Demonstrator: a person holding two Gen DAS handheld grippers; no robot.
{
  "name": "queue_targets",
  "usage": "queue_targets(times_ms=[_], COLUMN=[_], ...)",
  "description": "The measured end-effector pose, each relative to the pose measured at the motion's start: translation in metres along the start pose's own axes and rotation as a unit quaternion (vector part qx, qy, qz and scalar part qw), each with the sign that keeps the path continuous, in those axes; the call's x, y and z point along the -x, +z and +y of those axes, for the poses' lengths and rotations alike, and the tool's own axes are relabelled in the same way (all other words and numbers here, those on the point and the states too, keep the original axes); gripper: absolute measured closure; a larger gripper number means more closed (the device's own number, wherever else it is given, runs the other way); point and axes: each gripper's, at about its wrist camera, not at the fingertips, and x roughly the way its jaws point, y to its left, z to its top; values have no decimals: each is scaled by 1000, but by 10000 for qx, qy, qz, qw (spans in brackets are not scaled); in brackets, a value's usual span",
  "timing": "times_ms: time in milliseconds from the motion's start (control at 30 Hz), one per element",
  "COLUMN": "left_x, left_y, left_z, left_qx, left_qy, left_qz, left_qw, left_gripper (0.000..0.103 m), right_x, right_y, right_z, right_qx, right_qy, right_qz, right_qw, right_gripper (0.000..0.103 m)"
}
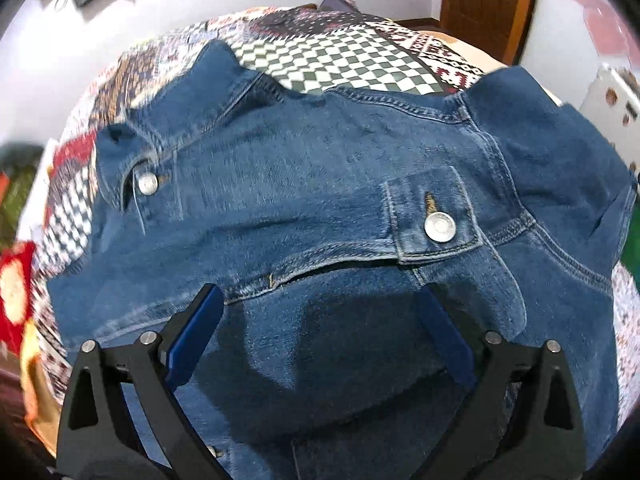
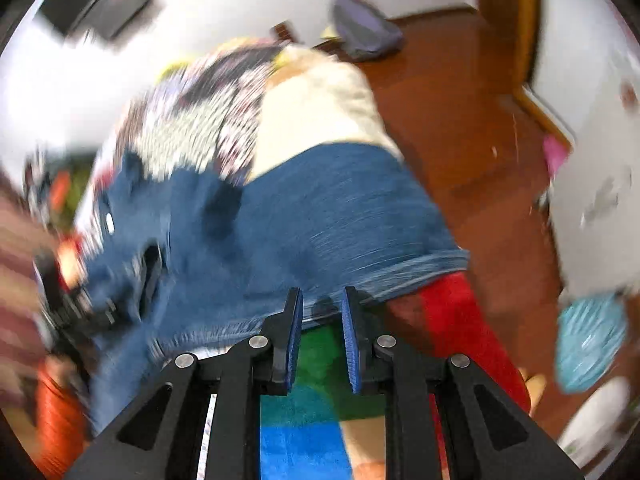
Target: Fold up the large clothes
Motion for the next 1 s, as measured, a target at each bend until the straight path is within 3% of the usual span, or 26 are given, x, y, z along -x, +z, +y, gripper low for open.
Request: queue_targets(times_ms=[167, 267, 333, 367, 400, 433, 500, 667, 800, 933, 1000], left_x=[-9, -8, -6, -6, -7, -8, -9, -3, 14, 34, 43], left_y=[-7, -7, -8, -9, -9, -9, -9, -9, -10, -14, -18], left_z=[16, 12, 10, 10, 11, 12, 13, 12, 13, 16, 17], left_qx=[577, 517, 475, 487, 513, 537, 571, 485, 451, 373, 318], left_qy=[-458, -385, -335, -344, -375, -403, -436, -328, -236, -125, -37], left_qz=[63, 18, -22, -33, -36, -36, -51, -80, -247, -435, -530], left_qw=[9973, 9979, 9983, 9982, 9980, 9977, 9974, 9983, 9984, 9983, 9981], left_gripper=[0, 0, 0, 0, 0, 0, 0, 0, 0, 0, 0], right_x=[-26, -35, -33, -35, -34, -34, -31, -21, -34, -53, -61], right_y=[13, 18, 16, 15, 13, 10, 4, 2, 5, 10, 13], right_z=[-35, -40, -36, -34, -33, -31, -38, -61, -64, -66, -68], right_qx=[-697, -496, -203, -61, 113, 221, 187, -643, -1176, -1602, -1842], right_qy=[134, -28, -249, -560, -1213, -1473, -1268, -306, 459, 782, 847], right_qz=[242, 340, 339, 335, 254, 145, 129, 147, 208, 203, 117], right_qw=[9972, 9982, 9989, 9979, 9922, 9887, 9917, 9974, 9918, 9838, 9792], right_gripper=[88, 88, 81, 50, 11, 3, 5, 16, 23, 27, 34])
